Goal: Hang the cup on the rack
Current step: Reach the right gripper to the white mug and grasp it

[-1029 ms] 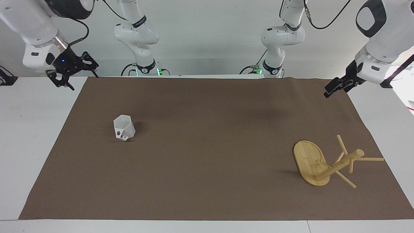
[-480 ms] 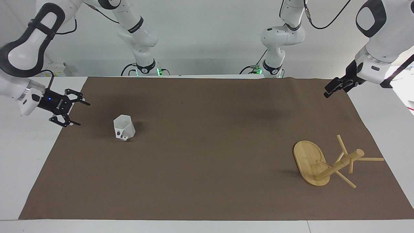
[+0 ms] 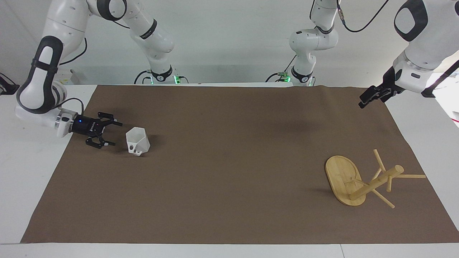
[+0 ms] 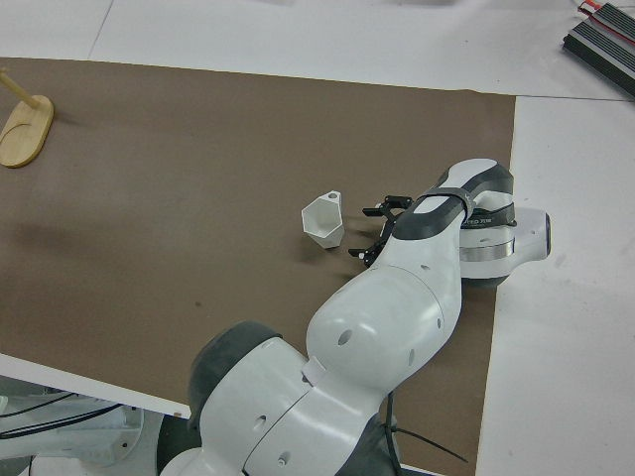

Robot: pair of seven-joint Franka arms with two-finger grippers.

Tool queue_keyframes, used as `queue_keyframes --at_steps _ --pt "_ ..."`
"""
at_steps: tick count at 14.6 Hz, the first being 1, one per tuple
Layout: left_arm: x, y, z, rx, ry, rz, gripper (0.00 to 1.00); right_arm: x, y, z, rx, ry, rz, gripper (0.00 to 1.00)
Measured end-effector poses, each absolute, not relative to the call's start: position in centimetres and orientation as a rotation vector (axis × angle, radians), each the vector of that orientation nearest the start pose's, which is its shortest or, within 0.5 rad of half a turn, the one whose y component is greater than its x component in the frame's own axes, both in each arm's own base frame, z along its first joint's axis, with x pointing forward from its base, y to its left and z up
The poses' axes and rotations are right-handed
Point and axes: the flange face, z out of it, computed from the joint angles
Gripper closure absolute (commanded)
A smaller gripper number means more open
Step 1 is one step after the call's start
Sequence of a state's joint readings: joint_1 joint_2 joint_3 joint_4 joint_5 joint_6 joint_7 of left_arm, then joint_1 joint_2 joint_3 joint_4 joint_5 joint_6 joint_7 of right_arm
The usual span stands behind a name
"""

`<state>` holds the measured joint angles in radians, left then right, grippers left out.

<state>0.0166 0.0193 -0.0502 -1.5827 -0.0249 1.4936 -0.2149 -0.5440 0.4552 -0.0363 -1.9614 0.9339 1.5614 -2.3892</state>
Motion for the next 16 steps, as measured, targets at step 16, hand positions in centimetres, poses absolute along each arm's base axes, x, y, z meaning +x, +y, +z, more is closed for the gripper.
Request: queue_keyframes --at_steps 16 --pt "55.0 -3.2 60.2 -3.138 -0.253 0.173 0.0 51.6 -17.3 21.6 -1.498 -1.309 -0.989 0.0"
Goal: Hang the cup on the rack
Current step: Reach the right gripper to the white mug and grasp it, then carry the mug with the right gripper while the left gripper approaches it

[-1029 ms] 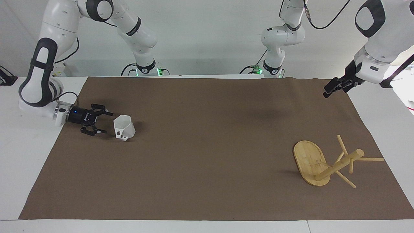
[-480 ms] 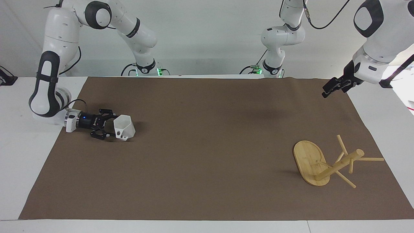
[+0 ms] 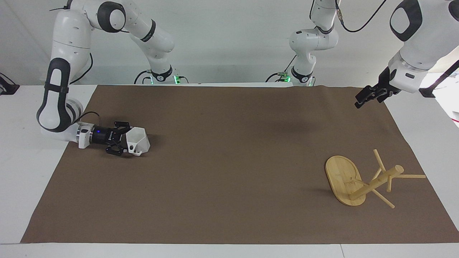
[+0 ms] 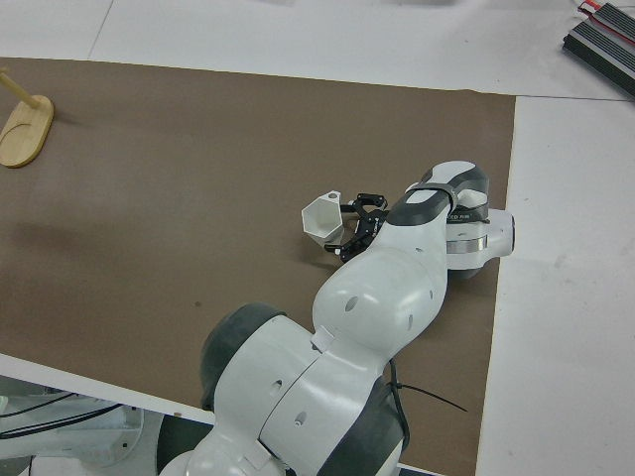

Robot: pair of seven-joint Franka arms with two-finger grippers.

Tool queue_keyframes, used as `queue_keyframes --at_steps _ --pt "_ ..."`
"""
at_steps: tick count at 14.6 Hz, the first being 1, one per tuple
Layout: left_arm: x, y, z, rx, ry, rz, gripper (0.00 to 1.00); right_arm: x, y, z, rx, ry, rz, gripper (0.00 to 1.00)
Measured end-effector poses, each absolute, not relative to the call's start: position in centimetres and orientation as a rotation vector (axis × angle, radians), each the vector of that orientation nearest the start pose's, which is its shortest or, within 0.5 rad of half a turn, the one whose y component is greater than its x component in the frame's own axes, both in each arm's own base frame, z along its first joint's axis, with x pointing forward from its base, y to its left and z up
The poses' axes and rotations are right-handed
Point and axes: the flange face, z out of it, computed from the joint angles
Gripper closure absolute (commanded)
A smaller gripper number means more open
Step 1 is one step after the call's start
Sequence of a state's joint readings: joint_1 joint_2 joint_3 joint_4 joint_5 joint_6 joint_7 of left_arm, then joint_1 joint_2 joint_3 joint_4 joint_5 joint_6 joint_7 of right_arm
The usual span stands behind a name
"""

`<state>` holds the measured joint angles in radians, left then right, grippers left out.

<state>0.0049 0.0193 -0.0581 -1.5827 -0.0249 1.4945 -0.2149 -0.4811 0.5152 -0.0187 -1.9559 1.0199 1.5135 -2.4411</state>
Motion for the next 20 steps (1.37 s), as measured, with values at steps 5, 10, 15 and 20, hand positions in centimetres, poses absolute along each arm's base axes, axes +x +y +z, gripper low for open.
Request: queue_keyframes --at_steps 5,10,15,20 --pt "55.0 -3.3 60.2 -3.138 -0.25 0.173 0.0 51.6 -15.8 21.3 -1.479 -1.313 -0.969 0.02" --pt "55.0 -3.3 60.2 -3.138 -0.249 0.173 0.0 52.0 -14.6 21.3 -1.438 -1.36 -0.979 0.73" --pt "55.6 -4.2 60.6 -3.145 -0.292 0.082 0.0 54.4 -9.1 23.8 -1.419 -1.326 -0.899 0.73" --pt "54.9 -13.3 61.0 -3.161 -0.246 -0.001 0.0 59.4 6.7 32.8 -1.47 -1.305 -0.899 0.73"
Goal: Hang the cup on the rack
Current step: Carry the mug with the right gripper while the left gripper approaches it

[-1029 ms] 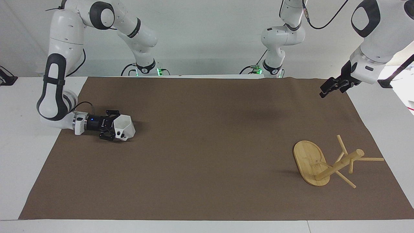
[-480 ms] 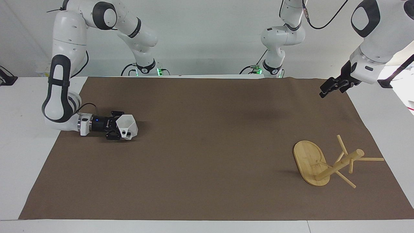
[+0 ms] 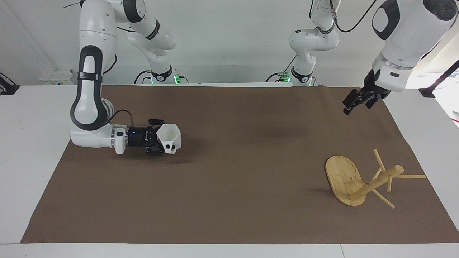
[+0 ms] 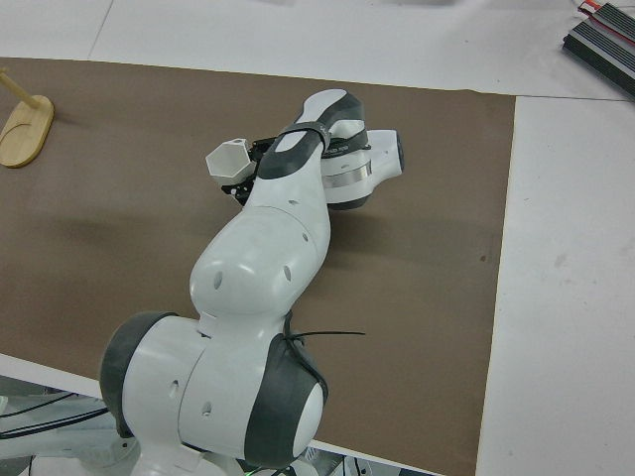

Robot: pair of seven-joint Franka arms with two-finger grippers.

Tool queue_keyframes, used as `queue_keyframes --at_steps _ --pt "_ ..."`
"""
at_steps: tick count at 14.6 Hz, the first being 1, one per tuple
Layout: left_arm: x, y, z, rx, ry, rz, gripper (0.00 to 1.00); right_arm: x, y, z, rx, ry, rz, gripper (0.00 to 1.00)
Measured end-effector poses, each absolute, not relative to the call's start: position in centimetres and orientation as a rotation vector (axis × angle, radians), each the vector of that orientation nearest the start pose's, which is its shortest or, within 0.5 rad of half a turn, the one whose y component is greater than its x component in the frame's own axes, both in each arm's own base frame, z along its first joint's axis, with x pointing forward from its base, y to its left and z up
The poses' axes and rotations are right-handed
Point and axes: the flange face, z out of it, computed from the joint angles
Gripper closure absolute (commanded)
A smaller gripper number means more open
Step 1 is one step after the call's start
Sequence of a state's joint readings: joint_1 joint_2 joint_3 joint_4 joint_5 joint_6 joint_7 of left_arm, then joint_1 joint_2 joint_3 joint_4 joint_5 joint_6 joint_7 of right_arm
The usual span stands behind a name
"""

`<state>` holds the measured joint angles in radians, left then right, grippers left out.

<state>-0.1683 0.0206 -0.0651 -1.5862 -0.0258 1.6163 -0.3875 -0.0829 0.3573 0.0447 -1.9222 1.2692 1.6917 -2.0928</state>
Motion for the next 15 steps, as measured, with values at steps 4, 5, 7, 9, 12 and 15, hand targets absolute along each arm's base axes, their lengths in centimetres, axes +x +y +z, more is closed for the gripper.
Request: queue_keyframes --at_steps 4,5,7,9,12,15 --pt "51.4 -23.5 60.9 -3.183 -0.22 0.028 0.0 59.4 19.6 35.8 -1.591 -1.264 -0.945 0.73" --pt "50.6 -25.6 60.6 -3.187 -0.236 0.045 0.0 58.9 22.1 35.9 -1.598 -1.25 -0.954 0.73" --pt "49.3 -29.4 59.7 -3.183 -0.27 0.072 0.0 58.0 25.3 35.9 -1.622 -1.238 -0.969 0.73" --pt "48.8 -33.1 58.3 -3.172 -0.3 0.095 0.0 57.6 26.6 35.9 -1.638 -1.216 -0.97 0.73" --pt "49.3 -38.1 56.1 -3.165 -0.374 0.109 0.0 57.6 26.9 35.9 -1.661 -1.198 -0.981 0.73" --pt "51.9 -40.8 54.5 -3.165 -0.467 0.107 0.0 57.7 27.5 36.3 -1.672 -1.195 -0.984 0.73"
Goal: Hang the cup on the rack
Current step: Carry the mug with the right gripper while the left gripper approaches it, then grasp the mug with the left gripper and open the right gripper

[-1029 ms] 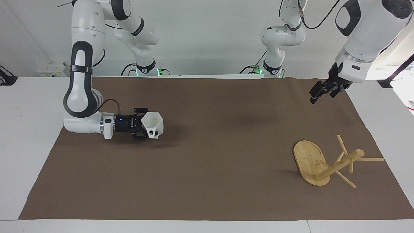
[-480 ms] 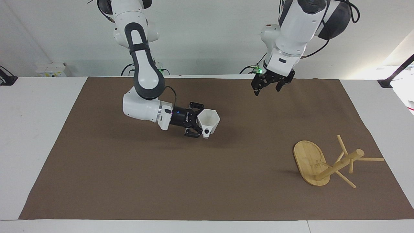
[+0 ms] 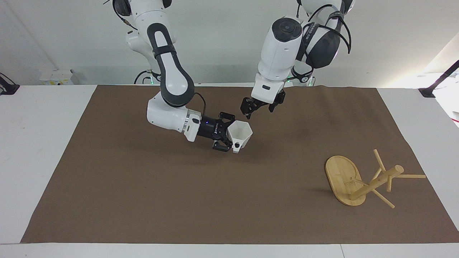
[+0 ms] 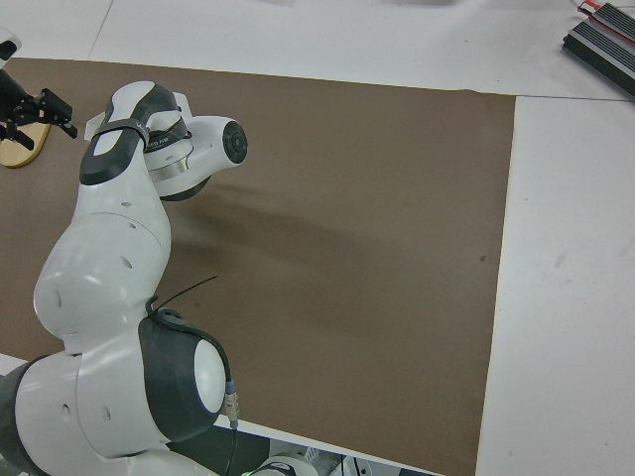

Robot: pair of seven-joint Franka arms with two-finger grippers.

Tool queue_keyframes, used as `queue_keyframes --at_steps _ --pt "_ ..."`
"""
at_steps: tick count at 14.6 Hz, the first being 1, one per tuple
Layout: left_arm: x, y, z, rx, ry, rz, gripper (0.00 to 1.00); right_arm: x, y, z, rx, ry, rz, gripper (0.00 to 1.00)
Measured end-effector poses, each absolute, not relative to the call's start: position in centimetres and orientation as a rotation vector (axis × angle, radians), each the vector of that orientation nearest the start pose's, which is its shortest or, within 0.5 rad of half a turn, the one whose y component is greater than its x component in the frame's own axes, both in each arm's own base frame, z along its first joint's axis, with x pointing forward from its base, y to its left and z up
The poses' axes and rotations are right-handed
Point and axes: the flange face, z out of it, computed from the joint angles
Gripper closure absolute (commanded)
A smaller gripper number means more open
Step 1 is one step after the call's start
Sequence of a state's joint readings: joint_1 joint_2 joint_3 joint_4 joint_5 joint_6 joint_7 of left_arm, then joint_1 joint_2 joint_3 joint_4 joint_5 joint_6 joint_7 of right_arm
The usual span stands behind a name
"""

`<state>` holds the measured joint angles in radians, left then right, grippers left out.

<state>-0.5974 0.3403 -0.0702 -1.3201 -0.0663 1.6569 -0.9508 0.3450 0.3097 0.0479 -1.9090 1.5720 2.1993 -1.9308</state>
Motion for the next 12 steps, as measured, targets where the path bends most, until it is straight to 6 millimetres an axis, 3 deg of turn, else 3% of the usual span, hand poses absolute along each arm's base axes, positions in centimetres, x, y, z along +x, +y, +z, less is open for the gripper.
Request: queue_keyframes --at_steps 2,3,6,12 --pt "53.2 -41.5 53.7 -3.169 -0.506 0.098 0.02 57.6 27.8 36.3 -1.687 -1.197 -0.986 0.73" --pt "53.5 -41.7 53.6 -3.171 -0.525 0.092 0.16 57.5 28.0 36.3 -1.686 -1.198 -0.985 0.73" --pt "53.6 -42.1 53.7 -3.202 -0.559 0.114 0.99 57.5 28.0 36.3 -1.686 -1.198 -0.985 0.73" --pt "53.4 -42.5 51.0 -3.189 -0.565 0.155 1.0 57.6 27.7 36.2 -1.695 -1.196 -0.988 0.72"
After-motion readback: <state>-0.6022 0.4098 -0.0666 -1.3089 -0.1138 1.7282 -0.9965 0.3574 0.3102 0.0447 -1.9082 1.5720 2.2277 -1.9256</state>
